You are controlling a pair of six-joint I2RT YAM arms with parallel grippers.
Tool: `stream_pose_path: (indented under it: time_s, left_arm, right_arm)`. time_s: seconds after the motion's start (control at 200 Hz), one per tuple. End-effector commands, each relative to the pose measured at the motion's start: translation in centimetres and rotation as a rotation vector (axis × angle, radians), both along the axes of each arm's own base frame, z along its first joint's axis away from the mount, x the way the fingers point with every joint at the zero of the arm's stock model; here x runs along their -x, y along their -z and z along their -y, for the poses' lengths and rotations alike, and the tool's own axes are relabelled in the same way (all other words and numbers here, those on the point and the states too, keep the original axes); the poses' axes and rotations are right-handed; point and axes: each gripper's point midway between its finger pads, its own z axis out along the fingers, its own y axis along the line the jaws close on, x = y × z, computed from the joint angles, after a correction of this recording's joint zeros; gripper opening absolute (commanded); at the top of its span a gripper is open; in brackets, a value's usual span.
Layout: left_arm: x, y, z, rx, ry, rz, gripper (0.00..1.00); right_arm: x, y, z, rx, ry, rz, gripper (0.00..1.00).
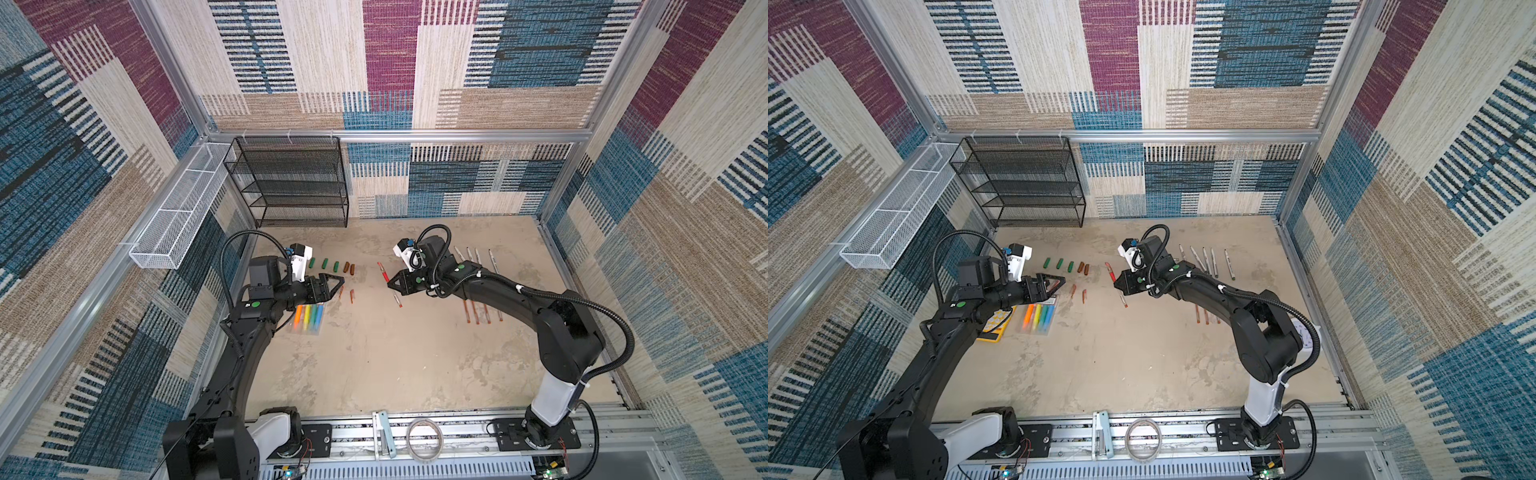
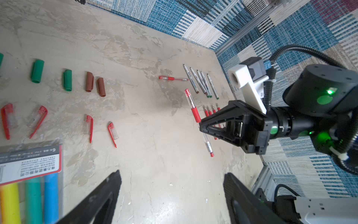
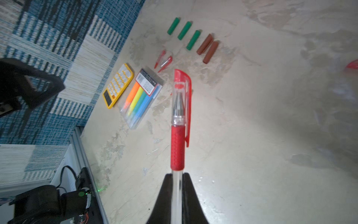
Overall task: Remove pen caps from pens
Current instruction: Open the pen cap on the pen.
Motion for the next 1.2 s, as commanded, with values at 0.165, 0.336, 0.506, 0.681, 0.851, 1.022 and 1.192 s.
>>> stream_pose_path:
  time_s: [0.165, 0.336, 0.506, 0.681, 0.851, 1.022, 1.192]
  left_arm:
    - [-1.6, -2.1, 2.7, 0.188, 0.042, -0.063, 0.79]
    - [-2.3, -2.1, 5.4, 0.210, 0.131, -0.099, 0.75]
    - [-3.8, -1.0, 5.8, 0.218, 0.109, -0.161, 0.62]
    - [-4.5, -1.1, 6.5, 0.209, 0.123, -0.176, 0.42]
    - [-4.4, -0.3, 6.7, 0.206, 0.113, -0.198, 0.23]
    - [-4.0, 0.2, 6.6, 0.194, 0.107, -0.187, 0.05]
    - [-3.6, 0.0, 6.3, 0.169, 0.098, -0.177, 0.00]
  right_arm:
    - [1.9, -4.5, -3.9, -0.176, -0.060, 0.065, 0.05]
    - [2.6, -4.7, -5.0, -0.181, -0.077, 0.067, 0.04]
    - [3.4, -5.0, -5.7, -0.190, -0.091, 0.080, 0.04]
    - [3.9, -5.0, -6.3, -0.185, -0.102, 0.076, 0.04]
    - [3.6, -4.7, -6.5, -0.171, -0.098, 0.075, 0.04]
    - [3.7, -4.8, -6.5, -0.173, -0.096, 0.088, 0.04]
    - [3.7, -4.9, -6.8, -0.175, -0.105, 0.089, 0.10]
